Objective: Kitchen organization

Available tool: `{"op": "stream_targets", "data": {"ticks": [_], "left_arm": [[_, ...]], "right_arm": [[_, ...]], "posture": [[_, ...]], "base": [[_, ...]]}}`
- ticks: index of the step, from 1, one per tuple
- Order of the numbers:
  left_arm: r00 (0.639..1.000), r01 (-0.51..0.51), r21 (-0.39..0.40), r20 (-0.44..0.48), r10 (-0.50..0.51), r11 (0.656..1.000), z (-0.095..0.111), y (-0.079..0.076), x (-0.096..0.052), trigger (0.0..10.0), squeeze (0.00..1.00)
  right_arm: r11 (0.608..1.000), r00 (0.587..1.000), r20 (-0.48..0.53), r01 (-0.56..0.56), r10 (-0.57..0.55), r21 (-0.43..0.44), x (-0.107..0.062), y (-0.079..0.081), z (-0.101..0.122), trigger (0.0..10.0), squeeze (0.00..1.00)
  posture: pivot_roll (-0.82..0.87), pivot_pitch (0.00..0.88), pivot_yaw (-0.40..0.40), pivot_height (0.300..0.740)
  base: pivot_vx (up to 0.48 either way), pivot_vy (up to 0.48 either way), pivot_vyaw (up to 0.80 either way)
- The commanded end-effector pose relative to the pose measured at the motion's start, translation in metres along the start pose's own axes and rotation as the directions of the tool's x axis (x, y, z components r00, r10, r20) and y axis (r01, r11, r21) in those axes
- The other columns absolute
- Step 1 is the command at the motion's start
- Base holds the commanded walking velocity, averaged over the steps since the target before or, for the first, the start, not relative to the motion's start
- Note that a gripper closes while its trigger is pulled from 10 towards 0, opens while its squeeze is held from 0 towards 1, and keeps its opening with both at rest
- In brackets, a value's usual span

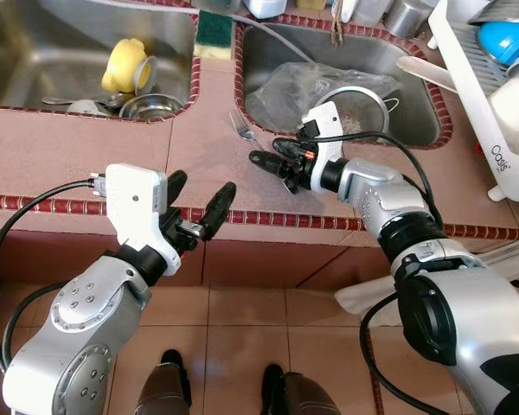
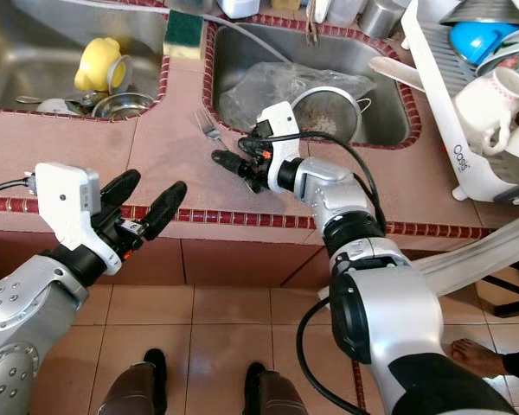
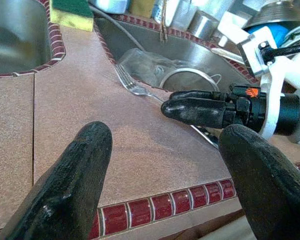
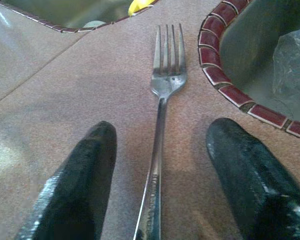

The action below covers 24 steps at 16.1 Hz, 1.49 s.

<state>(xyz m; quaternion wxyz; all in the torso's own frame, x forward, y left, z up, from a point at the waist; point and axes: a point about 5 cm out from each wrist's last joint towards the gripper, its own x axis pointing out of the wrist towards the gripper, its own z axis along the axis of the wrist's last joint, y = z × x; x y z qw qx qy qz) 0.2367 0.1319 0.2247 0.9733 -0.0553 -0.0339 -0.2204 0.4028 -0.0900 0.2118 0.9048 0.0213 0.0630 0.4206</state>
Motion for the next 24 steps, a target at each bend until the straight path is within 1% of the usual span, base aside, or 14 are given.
{"op": "stream_targets", "data": {"ticks": [1,5,7,18,24], "left_arm": [[1.0,0.007,-0.002,0.007,-0.007,1.0,0.002,-0.003,-0.003,10.0,0.0],[1.0,-0.006,-0.005,0.012,0.006,1.0,0.003,-0.003,-0.004,10.0,0.0],[1.0,-0.018,-0.001,0.013,0.018,1.0,0.003,0.001,-0.004,10.0,0.0],[0.999,-0.037,0.005,0.021,0.037,0.999,0.005,0.006,-0.003,10.0,0.0],[0.998,-0.047,0.011,0.04,0.047,0.999,0.008,0.008,0.0,10.0,0.0]], "right_arm": [[0.997,0.993,-0.116,0.047,-0.039,0.065,-0.01,-0.008,-0.027,0.0,0.0],[0.995,0.994,-0.107,0.042,-0.032,0.092,-0.012,-0.01,-0.024,0.0,0.0],[0.994,0.994,-0.103,0.042,-0.032,0.103,-0.012,-0.01,-0.024,0.0,0.0],[0.99,0.996,-0.077,0.057,-0.048,0.128,-0.015,-0.014,-0.017,0.0,0.0],[0.986,0.997,-0.048,0.065,-0.058,0.153,-0.016,-0.017,-0.011,0.0,0.0]], "posture": [[0.1,0.349,-0.185,0.74],[0.09,0.354,-0.194,0.74],[0.09,0.355,-0.195,0.74],[0.09,0.35,-0.195,0.74],[0.09,0.319,-0.196,0.74]], "base": [[0.0,0.0,0.0],[0.0,0.0,0.0],[0.0,0.0,0.0],[0.0,0.0,0.0],[0.0,0.0,0.0]]}}
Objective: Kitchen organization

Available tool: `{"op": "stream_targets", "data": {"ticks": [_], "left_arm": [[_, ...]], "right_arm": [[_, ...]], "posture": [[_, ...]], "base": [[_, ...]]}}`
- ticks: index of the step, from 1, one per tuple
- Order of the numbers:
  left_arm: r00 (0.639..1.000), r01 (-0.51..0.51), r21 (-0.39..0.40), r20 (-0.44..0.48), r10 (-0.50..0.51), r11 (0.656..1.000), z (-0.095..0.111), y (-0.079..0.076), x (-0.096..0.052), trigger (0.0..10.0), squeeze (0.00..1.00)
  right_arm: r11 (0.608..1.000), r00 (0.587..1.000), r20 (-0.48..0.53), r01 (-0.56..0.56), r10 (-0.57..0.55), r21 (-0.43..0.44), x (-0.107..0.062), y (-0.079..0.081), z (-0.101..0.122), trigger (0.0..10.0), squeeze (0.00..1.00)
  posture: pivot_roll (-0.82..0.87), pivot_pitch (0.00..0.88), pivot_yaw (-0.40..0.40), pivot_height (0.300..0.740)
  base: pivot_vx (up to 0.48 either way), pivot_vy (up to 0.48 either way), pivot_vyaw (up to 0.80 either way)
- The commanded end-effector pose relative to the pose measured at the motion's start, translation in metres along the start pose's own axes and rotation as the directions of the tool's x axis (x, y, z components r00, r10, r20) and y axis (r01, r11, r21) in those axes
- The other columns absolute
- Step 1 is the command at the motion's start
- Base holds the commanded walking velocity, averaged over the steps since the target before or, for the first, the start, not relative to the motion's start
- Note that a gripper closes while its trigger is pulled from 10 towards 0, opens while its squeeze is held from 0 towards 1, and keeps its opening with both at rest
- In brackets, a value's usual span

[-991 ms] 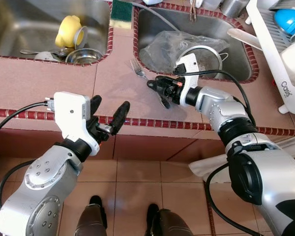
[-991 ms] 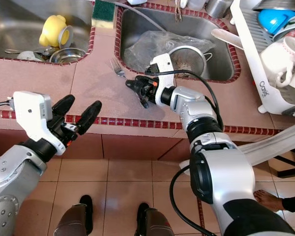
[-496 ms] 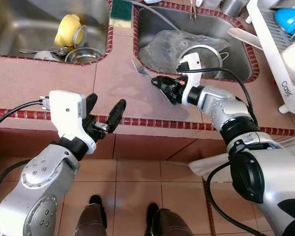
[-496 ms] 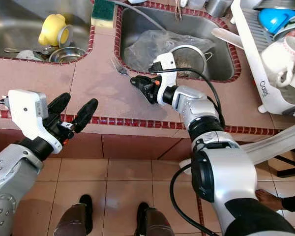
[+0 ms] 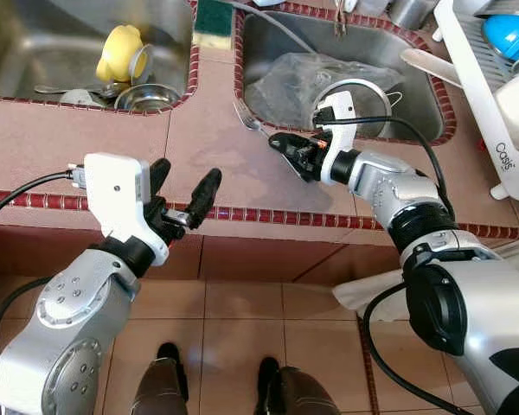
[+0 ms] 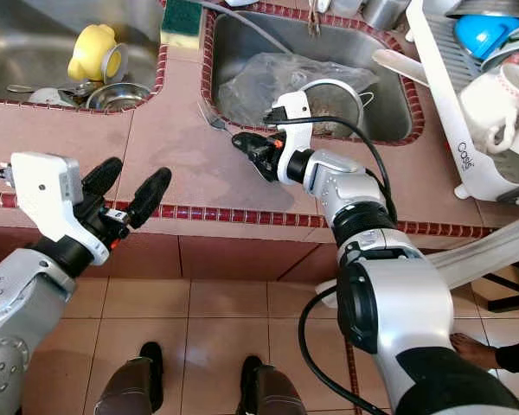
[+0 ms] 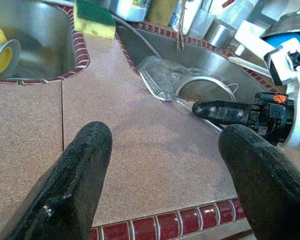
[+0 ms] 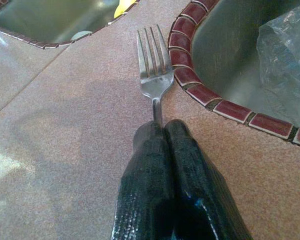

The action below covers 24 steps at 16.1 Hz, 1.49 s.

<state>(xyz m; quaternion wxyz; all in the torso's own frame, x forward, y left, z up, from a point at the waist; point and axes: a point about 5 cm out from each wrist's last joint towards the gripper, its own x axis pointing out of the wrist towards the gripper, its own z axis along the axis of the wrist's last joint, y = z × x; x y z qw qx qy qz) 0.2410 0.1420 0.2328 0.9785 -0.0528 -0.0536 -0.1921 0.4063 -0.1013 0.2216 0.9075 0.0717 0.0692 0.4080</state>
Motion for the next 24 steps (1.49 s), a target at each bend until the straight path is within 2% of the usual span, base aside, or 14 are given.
{"op": "stream_targets", "data": {"ticks": [1,2,3,4,5,10,11,13,14,16,17,19,22,24], "left_arm": [[1.0,0.008,-0.002,0.006,-0.008,1.0,0.0,-0.002,0.001,10.0,0.0],[1.0,0.008,-0.001,0.01,-0.008,1.0,0.001,-0.002,0.002,10.0,0.0],[1.0,0.005,0.0,0.019,-0.005,1.0,0.003,-0.001,0.003,10.0,0.0],[1.0,0.004,0.0,0.022,-0.004,1.0,0.003,0.0,0.004,10.0,0.0],[1.0,0.004,-0.002,0.024,-0.004,1.0,0.003,0.0,0.005,10.0,0.0],[1.0,0.012,-0.011,0.02,-0.012,1.0,0.001,-0.003,0.006,10.0,0.0],[1.0,0.013,-0.012,0.02,-0.013,1.0,0.001,-0.003,0.006,10.0,0.0],[1.0,0.014,-0.012,0.021,-0.014,1.0,0.0,-0.003,0.006,10.0,0.0],[1.0,0.014,-0.013,0.023,-0.014,1.0,0.0,-0.003,0.007,10.0,0.0],[1.0,0.013,-0.015,0.023,-0.012,1.0,0.0,-0.003,0.007,10.0,0.0],[1.0,0.01,-0.012,0.024,-0.01,1.0,0.0,-0.002,0.007,10.0,0.0],[1.0,0.004,-0.008,0.029,-0.004,1.0,0.002,0.0,0.008,10.0,0.0],[0.999,0.006,-0.008,0.037,-0.006,1.0,0.003,0.0,0.01,10.0,0.0],[0.999,0.01,-0.01,0.039,-0.01,1.0,0.003,0.0,0.012,10.0,0.0]], "right_arm": [[0.997,0.998,-0.051,0.047,-0.044,0.054,-0.009,-0.01,-0.017,0.0,0.0],[0.998,0.999,-0.028,0.043,-0.042,0.056,-0.009,-0.01,-0.014,0.0,0.0],[0.998,0.997,0.067,0.021,-0.024,0.052,-0.01,-0.009,-0.003,0.0,0.0],[0.999,0.995,0.097,0.01,-0.014,0.043,-0.01,-0.009,0.001,0.0,0.0],[1.0,0.981,0.192,-0.031,0.031,-0.002,-0.012,-0.007,0.012,0.0,0.0],[0.995,0.965,0.249,-0.094,0.083,0.033,-0.016,-0.007,0.018,0.0,0.0],[0.995,0.966,0.244,-0.093,0.083,0.03,-0.016,-0.007,0.017,10.0,0.0],[0.993,0.969,0.226,-0.113,0.1,0.046,-0.015,-0.006,0.014,10.0,0.04],[0.991,0.973,0.208,-0.117,0.102,0.062,-0.014,-0.005,0.012,10.0,1.0],[0.996,0.98,0.179,-0.086,0.081,0.021,-0.012,-0.005,0.014,10.0,1.0],[0.998,0.986,0.159,-0.035,0.042,-0.049,-0.008,-0.004,0.019,10.0,1.0],[0.991,0.977,0.18,-0.094,0.111,-0.099,-0.004,0.005,0.028,10.0,1.0],[0.977,0.96,0.199,-0.179,0.199,-0.114,0.002,0.016,0.04,10.0,1.0],[0.977,0.956,0.214,-0.175,0.199,-0.125,0.004,0.019,0.049,10.0,1.0]], "posture": [[0.1,0.312,-0.198,0.74],[0.1,0.307,-0.199,0.74],[0.1,0.304,-0.2,0.74],[0.09,0.3,-0.2,0.74],[0.09,0.3,-0.2,0.74],[0.09,0.307,-0.197,0.74],[0.09,0.307,-0.196,0.74],[0.08,0.306,-0.197,0.74],[0.08,0.306,-0.197,0.74],[0.08,0.304,-0.2,0.74],[0.08,0.303,-0.201,0.74],[0.08,0.3,-0.202,0.74],[0.08,0.296,-0.203,0.74],[0.08,0.296,-0.203,0.74]], "base": [[0.0,0.0,0.0],[0.0,0.0,0.0],[0.0,0.0,0.0],[0.0,0.0,0.0],[0.0,0.0,0.0],[0.0,0.0,0.0],[0.0,0.0,0.0],[0.0,0.0,0.0],[0.0,0.0,0.0],[0.0,0.0,0.0],[0.0,0.0,0.0],[0.0,0.0,0.0],[0.0,0.0,0.0],[0.0,0.0,0.0]]}}
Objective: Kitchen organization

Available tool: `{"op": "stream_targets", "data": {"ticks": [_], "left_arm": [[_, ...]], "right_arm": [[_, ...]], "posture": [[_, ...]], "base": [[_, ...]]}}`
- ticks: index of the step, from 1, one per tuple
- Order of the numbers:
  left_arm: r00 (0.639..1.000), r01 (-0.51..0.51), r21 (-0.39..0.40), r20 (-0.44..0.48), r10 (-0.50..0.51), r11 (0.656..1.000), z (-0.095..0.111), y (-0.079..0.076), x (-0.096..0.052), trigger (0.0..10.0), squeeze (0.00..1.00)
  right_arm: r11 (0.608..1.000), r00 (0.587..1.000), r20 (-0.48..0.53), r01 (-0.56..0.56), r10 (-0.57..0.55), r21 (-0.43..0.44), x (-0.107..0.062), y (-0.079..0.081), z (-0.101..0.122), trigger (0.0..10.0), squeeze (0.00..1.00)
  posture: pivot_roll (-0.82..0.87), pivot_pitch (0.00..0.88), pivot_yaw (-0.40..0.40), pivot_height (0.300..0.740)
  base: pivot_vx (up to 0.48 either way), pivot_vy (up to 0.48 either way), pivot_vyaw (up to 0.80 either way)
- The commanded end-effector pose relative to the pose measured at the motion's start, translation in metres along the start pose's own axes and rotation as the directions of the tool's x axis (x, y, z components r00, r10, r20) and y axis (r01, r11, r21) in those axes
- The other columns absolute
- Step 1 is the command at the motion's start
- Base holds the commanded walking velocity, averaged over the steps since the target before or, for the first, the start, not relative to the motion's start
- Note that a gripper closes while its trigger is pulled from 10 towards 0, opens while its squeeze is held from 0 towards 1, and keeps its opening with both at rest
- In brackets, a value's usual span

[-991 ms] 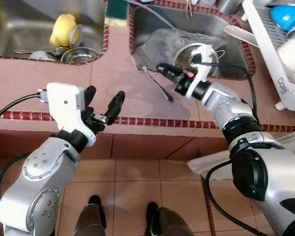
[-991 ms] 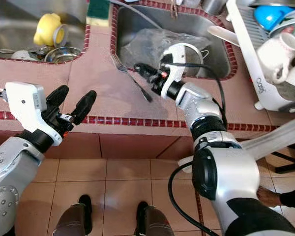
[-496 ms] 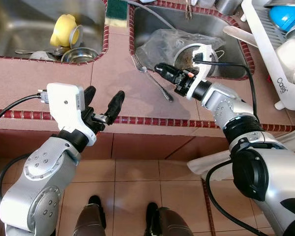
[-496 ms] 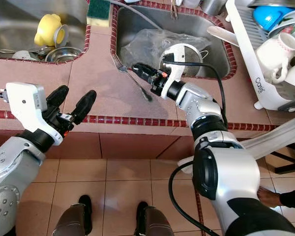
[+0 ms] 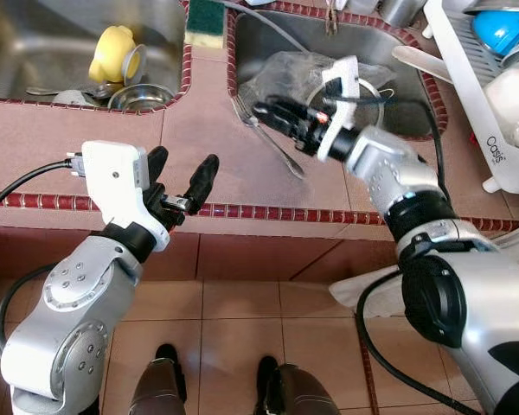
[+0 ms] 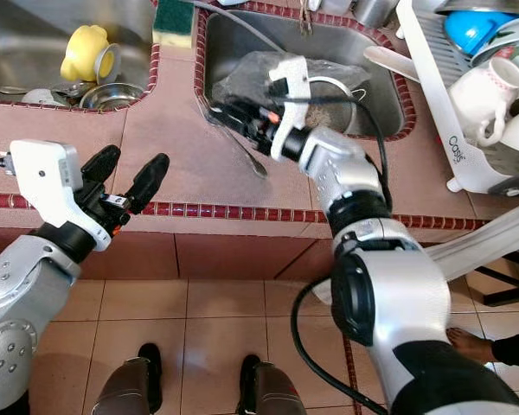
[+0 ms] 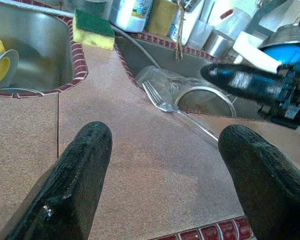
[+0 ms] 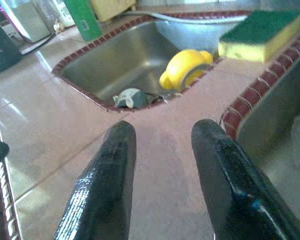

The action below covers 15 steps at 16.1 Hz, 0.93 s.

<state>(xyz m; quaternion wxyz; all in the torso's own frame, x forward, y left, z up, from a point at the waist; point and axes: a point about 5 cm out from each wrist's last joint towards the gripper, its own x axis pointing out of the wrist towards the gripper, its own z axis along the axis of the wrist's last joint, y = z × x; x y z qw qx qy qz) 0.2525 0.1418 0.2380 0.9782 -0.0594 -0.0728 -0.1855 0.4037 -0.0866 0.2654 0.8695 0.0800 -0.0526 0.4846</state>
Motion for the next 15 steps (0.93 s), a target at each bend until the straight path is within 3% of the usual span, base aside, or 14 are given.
{"op": "stream_targets", "data": {"ticks": [1,3,5,11,12,15], "left_arm": [[1.0,0.023,-0.005,-0.002,-0.023,1.0,-0.002,-0.004,0.001,10.0,0.0],[1.0,0.024,-0.005,-0.001,-0.024,1.0,-0.002,-0.004,0.001,10.0,0.0],[1.0,0.024,-0.006,0.0,-0.024,1.0,-0.002,-0.004,0.001,10.0,0.0],[1.0,0.022,-0.004,0.002,-0.022,1.0,-0.002,-0.004,0.001,10.0,0.0],[1.0,0.022,-0.004,0.002,-0.022,1.0,-0.002,-0.004,0.001,10.0,0.0],[1.0,0.02,-0.005,0.002,-0.02,1.0,-0.002,-0.004,0.0,10.0,0.0]], "right_arm": [[1.0,1.0,0.022,0.022,-0.022,-0.009,0.0,-0.002,0.01,10.0,1.0],[0.997,0.997,0.013,0.077,-0.077,-0.012,0.0,-0.005,0.011,10.0,1.0],[0.978,0.978,-0.033,0.203,-0.205,-0.051,0.002,-0.01,0.005,10.0,1.0],[0.973,0.969,-0.09,0.233,-0.231,0.003,0.006,-0.006,-0.015,10.0,1.0],[0.97,0.965,-0.108,0.243,-0.241,0.009,0.006,-0.006,-0.019,10.0,0.0],[0.965,0.952,-0.17,0.261,-0.253,0.026,0.002,-0.007,-0.032,10.0,0.0]], "posture": [[0.08,0.295,-0.203,0.74],[0.08,0.295,-0.202,0.74],[0.08,0.295,-0.203,0.74],[0.08,0.292,-0.206,0.74],[0.08,0.292,-0.206,0.74],[0.09,0.294,-0.209,0.74]], "base": [[0.0,0.0,0.0],[0.0,0.0,0.0],[0.0,0.0,0.0],[0.0,0.0,0.0],[0.0,0.0,0.0],[0.0,0.0,0.0]]}}
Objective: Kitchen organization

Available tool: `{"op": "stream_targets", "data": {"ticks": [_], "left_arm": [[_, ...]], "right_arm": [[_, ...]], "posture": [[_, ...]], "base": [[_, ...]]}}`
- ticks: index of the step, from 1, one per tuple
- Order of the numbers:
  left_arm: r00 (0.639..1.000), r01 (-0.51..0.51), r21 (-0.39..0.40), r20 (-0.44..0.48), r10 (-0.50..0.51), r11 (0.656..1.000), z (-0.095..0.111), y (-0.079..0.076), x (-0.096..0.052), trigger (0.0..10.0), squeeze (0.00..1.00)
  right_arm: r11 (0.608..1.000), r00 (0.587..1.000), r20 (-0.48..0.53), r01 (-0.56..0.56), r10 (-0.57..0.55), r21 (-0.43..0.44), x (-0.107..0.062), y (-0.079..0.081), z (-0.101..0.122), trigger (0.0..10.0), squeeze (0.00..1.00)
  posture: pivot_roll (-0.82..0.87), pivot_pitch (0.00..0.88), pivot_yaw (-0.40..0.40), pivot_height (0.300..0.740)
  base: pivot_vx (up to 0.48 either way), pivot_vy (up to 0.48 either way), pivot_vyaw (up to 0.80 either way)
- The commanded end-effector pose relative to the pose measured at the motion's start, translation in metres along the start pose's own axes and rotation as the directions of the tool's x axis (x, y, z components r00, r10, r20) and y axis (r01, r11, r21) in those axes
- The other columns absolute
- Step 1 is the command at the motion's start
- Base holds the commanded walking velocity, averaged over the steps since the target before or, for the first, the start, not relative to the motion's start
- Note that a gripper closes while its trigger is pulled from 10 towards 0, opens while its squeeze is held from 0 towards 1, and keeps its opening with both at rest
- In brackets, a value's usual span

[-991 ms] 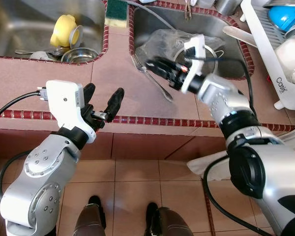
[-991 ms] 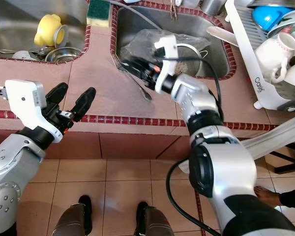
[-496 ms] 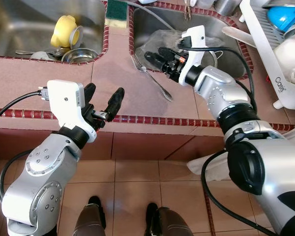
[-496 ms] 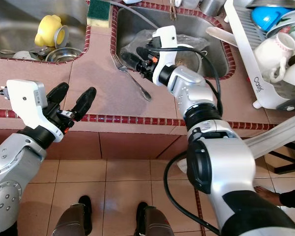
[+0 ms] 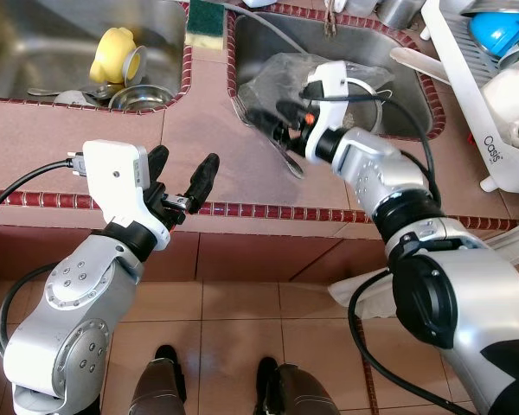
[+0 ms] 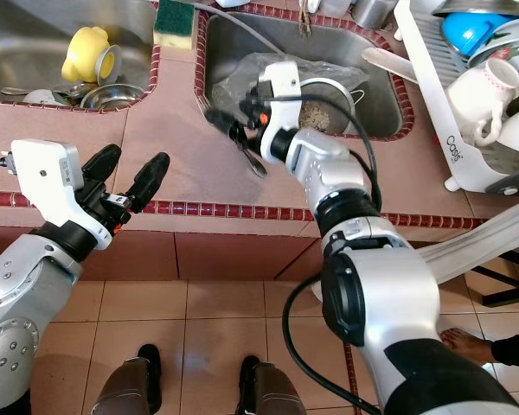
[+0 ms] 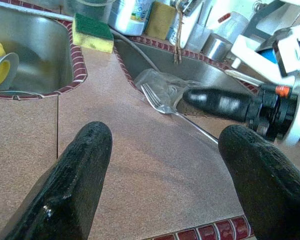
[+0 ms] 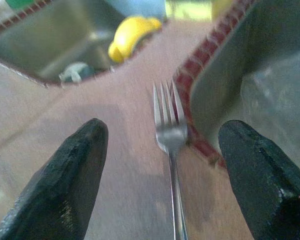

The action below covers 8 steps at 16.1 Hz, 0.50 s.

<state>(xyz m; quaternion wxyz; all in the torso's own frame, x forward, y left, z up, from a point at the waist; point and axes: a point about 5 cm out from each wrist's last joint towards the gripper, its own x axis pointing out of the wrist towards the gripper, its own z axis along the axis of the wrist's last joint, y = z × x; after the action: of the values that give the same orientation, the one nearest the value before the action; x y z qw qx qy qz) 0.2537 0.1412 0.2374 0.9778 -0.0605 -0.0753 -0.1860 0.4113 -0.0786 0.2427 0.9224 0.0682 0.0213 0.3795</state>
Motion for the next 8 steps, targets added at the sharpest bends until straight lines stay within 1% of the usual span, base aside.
{"op": "stream_targets", "data": {"ticks": [1,5,8], "left_arm": [[1.0,0.018,-0.005,-0.004,-0.018,1.0,-0.0011,-0.0049,-0.0019,10.0,0.0],[1.0,0.016,-0.011,-0.006,-0.016,1.0,-0.0022,-0.0068,-0.0033,10.0,0.0],[1.0,0.014,-0.017,-0.009,-0.014,1.0,-0.0034,-0.0086,-0.0052,10.0,0.0]], "right_arm": [[1.0,0.999,-0.044,0.014,-0.014,0.015,-0.0042,-0.0048,-0.0103,10.0,0.0],[0.999,0.997,-0.075,0.027,-0.024,0.03,-0.0078,-0.0086,-0.0158,10.0,0.0],[0.996,0.995,-0.086,0.063,-0.058,0.056,-0.0102,-0.013,-0.0165,10.0,0.0]], "posture": [[0.08,0.299,-0.212,0.74],[0.08,0.305,-0.22,0.74],[0.08,0.309,-0.224,0.74]], "base": [[0.0,0.0,0.0],[0.0,0.0,0.0],[0.0,0.0,0.0]]}}
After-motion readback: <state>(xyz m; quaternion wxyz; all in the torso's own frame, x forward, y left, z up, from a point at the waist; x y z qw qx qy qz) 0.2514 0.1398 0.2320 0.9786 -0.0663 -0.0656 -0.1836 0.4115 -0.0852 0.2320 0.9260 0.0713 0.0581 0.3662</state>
